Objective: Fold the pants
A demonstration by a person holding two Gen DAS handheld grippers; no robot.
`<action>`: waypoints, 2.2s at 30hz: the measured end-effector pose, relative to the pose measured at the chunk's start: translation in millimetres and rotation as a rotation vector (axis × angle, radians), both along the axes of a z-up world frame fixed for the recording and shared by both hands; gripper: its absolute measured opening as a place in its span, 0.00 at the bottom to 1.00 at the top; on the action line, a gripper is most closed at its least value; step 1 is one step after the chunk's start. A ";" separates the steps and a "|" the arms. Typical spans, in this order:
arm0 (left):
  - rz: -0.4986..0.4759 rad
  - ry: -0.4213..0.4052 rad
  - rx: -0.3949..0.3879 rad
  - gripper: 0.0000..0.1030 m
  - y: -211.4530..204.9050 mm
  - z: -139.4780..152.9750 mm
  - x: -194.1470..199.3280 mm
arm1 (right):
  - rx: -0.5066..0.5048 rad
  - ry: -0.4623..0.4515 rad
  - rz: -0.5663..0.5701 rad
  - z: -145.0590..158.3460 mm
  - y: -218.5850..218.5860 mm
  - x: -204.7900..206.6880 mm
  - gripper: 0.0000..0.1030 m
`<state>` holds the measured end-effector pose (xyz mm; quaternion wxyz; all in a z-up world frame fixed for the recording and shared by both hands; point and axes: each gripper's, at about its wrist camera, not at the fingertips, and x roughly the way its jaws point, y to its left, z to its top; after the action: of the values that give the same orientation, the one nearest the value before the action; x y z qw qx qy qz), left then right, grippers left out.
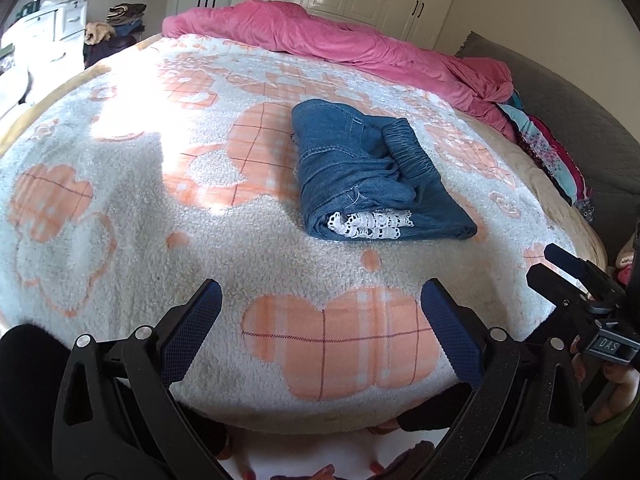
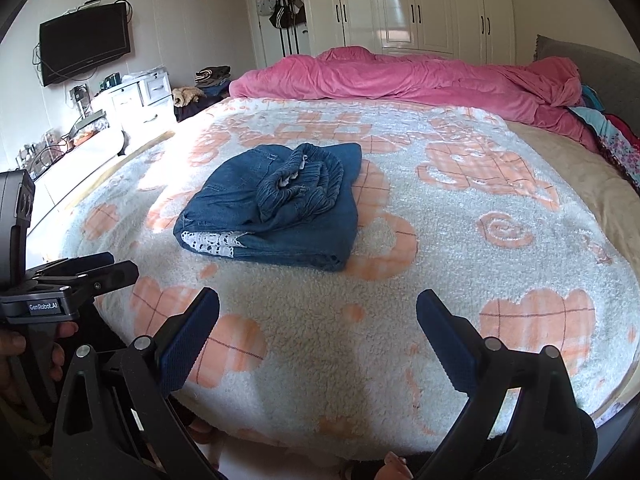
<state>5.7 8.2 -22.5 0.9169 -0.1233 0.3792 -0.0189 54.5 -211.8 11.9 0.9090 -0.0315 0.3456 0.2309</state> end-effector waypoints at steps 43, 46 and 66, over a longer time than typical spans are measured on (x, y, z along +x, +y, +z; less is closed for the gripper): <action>0.035 -0.001 0.029 0.91 5.1 11.5 -5.0 | -0.009 0.004 -0.001 5.9 1.2 -2.7 0.96; 0.035 -0.001 0.030 0.91 5.1 11.6 -5.1 | -0.009 0.005 0.000 5.9 1.4 -2.5 0.96; 0.041 0.001 0.034 0.91 4.6 12.4 -5.7 | -0.006 0.010 -0.003 3.1 1.1 -2.4 0.96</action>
<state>0.0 12.8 -10.1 0.9189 -0.1152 0.3773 0.0064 52.1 -210.7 14.9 0.9075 -0.0326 0.3509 0.2286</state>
